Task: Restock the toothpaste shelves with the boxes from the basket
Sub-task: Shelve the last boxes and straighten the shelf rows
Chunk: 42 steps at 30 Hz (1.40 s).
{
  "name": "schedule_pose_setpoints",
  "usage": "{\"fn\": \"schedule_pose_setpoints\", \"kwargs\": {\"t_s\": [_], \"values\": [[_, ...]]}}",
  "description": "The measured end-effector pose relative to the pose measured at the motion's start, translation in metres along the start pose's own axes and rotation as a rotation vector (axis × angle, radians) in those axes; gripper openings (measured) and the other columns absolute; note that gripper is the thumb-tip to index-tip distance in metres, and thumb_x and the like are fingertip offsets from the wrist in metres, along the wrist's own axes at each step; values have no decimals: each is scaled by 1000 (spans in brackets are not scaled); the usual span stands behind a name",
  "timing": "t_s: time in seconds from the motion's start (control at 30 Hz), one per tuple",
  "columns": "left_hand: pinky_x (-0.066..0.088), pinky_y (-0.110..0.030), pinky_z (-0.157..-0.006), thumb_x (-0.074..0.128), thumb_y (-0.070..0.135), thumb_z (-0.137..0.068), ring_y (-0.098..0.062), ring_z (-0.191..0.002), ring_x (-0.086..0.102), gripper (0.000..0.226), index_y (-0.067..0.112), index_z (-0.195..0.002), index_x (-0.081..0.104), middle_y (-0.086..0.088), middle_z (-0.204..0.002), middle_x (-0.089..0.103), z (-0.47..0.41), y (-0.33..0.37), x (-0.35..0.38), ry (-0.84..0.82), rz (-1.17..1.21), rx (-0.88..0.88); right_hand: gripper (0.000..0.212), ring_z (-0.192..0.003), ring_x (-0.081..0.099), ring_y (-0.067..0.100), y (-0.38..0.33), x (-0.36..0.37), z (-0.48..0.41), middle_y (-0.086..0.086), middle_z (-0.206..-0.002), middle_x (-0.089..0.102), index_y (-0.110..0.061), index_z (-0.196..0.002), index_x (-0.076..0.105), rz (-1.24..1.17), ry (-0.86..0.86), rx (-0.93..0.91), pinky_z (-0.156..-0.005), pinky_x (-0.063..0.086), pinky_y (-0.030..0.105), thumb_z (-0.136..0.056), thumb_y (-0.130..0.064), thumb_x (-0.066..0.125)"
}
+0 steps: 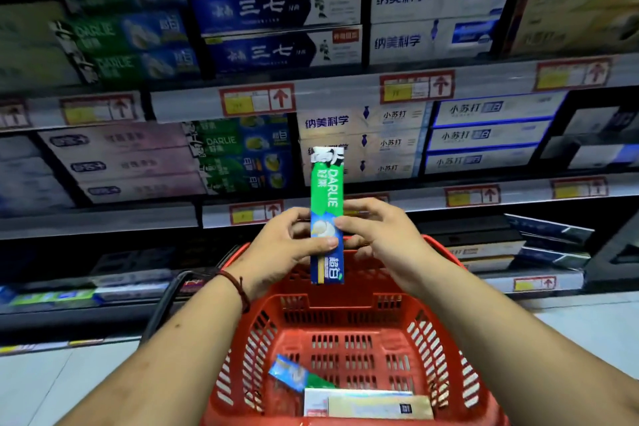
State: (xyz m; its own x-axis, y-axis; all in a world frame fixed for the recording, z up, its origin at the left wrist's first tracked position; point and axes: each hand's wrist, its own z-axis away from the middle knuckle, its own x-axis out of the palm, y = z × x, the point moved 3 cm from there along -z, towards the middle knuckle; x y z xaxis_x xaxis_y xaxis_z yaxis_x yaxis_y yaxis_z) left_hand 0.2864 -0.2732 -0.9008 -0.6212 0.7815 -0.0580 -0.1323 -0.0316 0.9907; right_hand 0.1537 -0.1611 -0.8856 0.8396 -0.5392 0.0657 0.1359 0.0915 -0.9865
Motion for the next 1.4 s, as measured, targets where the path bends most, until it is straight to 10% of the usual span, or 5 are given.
{"fn": "schedule_pose_setpoints", "kwargs": {"t_s": [0.53,0.7,1.03,1.23,1.4], "values": [[64,-40,-70,69,10,-94,-20,-83,72,28,7,-120,58,-8,-94,75,-4,26,-31,533,532,197,24,-70,69,13,-3,-16,-12,11,-93,73,-3,-105,70,-257,44,3,-57,50,22,-82,1,75],[62,-48,-87,70,9,-94,-26,-100,71,28,-1,-119,64,-16,-103,75,3,21,-33,579,382,242,24,-87,73,27,-7,-27,-15,24,-103,73,9,-114,58,-401,270,-83,-78,62,33,-92,5,65],[50,-31,-100,66,1,-90,-4,-92,64,41,18,-127,72,6,-119,67,16,28,-48,667,37,266,20,-106,69,15,-28,-21,-1,4,-119,69,-36,-89,76,83,343,-232,-106,49,45,-88,-20,64],[55,-18,-86,60,-1,-90,11,-84,66,41,21,-120,75,26,-91,73,36,53,-81,798,-30,329,47,-110,61,12,-73,7,7,2,-128,62,-25,-127,68,117,254,-286,-105,47,38,-92,5,58],[56,-39,-101,55,-2,-90,-14,-105,72,41,20,-117,77,9,-106,77,51,91,-130,861,-63,375,45,-102,67,4,-111,55,1,-9,-108,74,-34,-105,68,151,196,-392,-96,53,29,-86,6,62]]}}
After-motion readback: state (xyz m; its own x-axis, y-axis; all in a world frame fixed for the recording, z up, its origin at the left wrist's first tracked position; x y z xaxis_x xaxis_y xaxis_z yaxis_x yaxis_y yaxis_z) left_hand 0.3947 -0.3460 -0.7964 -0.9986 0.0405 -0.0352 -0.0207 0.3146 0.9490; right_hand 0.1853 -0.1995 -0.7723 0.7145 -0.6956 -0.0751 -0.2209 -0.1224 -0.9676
